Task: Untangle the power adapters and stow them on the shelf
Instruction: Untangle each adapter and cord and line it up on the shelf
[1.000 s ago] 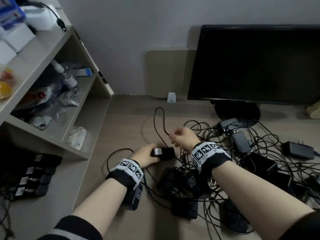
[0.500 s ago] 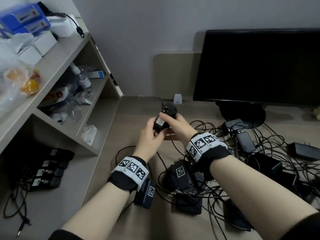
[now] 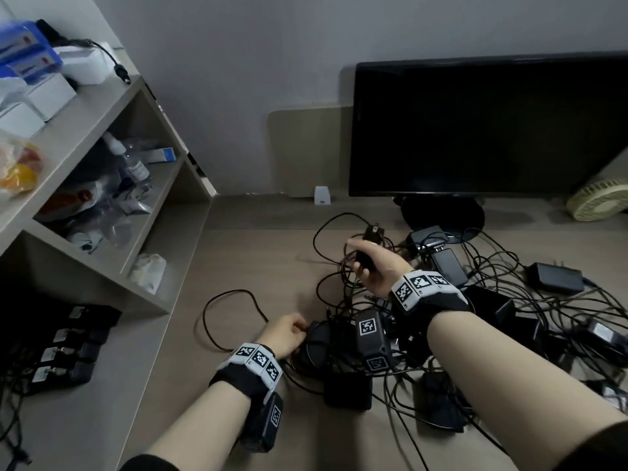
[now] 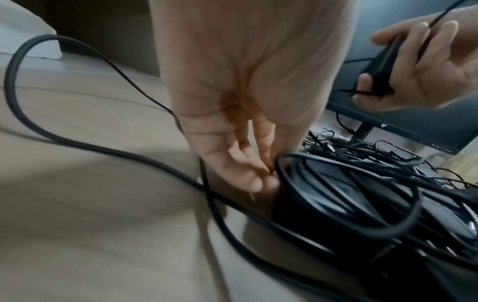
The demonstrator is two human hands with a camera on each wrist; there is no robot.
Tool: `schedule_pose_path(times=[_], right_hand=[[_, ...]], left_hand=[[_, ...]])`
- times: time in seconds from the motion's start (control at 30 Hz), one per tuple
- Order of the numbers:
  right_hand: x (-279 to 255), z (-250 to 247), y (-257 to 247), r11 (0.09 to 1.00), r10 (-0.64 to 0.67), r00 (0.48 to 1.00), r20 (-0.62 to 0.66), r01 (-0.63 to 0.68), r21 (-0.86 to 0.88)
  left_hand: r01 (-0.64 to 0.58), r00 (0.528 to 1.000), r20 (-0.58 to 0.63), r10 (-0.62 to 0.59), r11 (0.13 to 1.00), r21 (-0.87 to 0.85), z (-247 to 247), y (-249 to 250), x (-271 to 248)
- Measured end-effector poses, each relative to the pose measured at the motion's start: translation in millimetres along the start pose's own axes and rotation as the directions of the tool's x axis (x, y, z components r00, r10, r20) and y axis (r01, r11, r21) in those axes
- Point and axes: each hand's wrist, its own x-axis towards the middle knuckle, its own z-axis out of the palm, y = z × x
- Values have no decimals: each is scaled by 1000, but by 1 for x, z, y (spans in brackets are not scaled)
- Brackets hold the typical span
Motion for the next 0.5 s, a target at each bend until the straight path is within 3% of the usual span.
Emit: schedule_pose_path(times=[0.1,0.27,0.37,0.5], right_hand=[[1,-1,2,956,25,998,-54,-39,-289],[-6,2,6,864,-59,985,-160,-30,-503],[-9,-1,11,748,-28,985,-171,-93,-657],[-15,4,15,504,-19,999,-42,-26,-864]], left_hand=[[11,995,103,-4,998,-68,4,4,-2],[-79,977,203,63,994,74,11,5,-2],[-122,983,162,89,972,203,22,13,-5],[-129,992,28,126,947,295,36,23,-8]])
